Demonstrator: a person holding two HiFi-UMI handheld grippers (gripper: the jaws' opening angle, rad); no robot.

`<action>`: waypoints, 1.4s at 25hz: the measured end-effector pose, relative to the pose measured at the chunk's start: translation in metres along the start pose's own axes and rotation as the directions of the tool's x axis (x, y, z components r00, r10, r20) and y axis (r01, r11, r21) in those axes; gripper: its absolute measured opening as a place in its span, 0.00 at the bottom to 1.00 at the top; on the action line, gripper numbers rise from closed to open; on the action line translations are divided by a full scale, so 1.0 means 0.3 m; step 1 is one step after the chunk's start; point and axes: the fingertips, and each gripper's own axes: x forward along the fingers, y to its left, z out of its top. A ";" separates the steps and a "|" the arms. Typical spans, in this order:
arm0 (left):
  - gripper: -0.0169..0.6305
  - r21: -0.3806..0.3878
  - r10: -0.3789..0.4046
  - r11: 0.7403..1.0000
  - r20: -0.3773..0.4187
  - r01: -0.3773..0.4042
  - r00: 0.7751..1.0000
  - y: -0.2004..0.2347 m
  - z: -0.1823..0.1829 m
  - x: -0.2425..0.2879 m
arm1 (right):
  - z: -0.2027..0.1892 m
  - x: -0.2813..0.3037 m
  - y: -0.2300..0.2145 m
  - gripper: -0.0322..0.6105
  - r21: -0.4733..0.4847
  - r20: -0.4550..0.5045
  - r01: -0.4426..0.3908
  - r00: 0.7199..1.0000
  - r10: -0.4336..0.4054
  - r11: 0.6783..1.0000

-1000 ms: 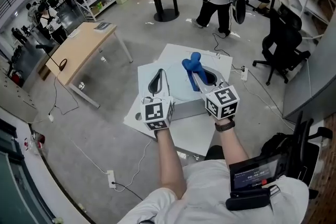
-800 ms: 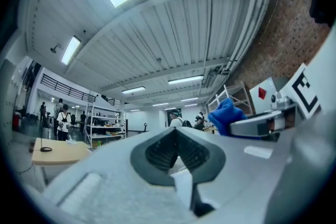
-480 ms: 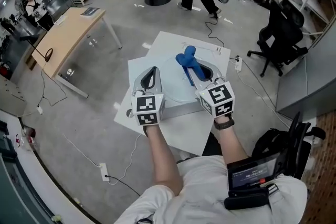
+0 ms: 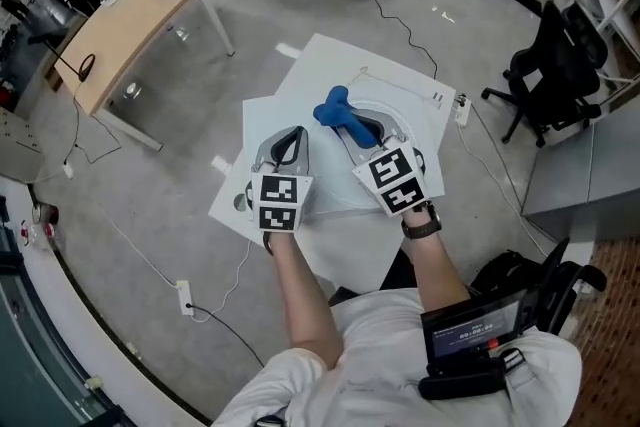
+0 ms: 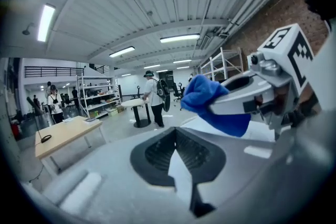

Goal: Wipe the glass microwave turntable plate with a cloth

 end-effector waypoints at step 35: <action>0.03 0.142 -0.078 0.979 -0.407 0.148 0.910 -0.056 -0.271 0.076 | -0.309 0.210 -0.207 0.15 -0.417 -0.416 -0.186 0.909 -0.005 0.890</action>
